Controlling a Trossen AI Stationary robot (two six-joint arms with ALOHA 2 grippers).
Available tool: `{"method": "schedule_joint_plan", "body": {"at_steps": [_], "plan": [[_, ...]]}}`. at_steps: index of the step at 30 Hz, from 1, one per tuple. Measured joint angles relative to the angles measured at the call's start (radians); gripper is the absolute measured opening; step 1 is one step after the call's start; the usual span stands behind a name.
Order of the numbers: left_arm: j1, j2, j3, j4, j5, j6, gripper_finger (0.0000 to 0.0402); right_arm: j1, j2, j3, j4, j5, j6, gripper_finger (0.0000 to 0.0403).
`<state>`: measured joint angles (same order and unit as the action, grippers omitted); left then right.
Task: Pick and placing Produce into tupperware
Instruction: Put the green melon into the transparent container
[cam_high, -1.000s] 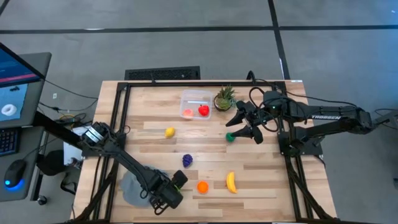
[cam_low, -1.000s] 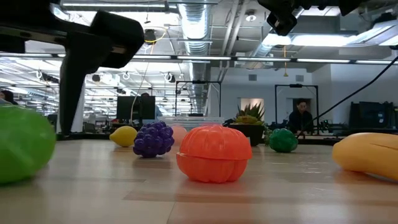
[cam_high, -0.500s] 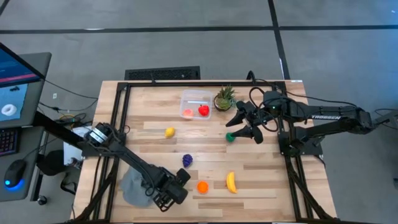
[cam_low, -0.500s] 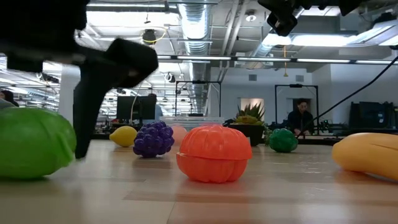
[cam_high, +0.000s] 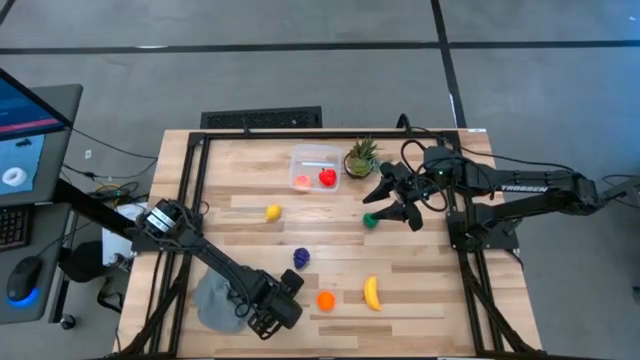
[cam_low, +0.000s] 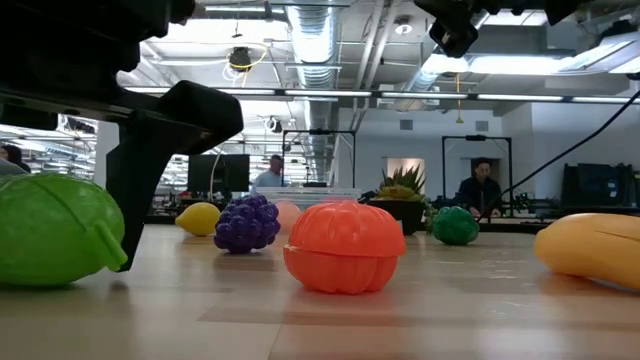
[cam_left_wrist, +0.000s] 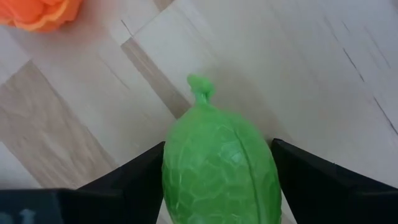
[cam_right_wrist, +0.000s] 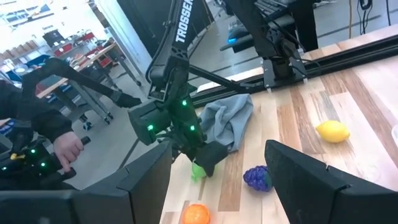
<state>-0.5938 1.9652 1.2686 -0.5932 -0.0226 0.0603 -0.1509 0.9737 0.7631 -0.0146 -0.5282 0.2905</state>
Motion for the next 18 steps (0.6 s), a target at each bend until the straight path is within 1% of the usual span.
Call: {"method": "schedule_joint_plan", "body": {"at_steps": [7,9,15,18], "plan": [[0.0,0.0,0.0,-0.023,-0.006,-0.046,0.0264,0.0,0.0,0.0,0.0,0.002,0.0,0.0281],[-0.001,0.0,0.0,-0.025,-0.007,-0.054,0.0254,0.0,0.0,0.0,0.0,0.002,0.0,0.0281],[0.0,-0.001,0.001,-0.03,-0.01,-0.073,0.0207,0.0,0.0,0.0,0.0,0.002,0.0,0.0281],[0.0,-0.001,0.001,-0.03,-0.012,-0.081,0.0199,0.0,0.0,0.0,0.0,0.002,-0.001,0.0281]]}}
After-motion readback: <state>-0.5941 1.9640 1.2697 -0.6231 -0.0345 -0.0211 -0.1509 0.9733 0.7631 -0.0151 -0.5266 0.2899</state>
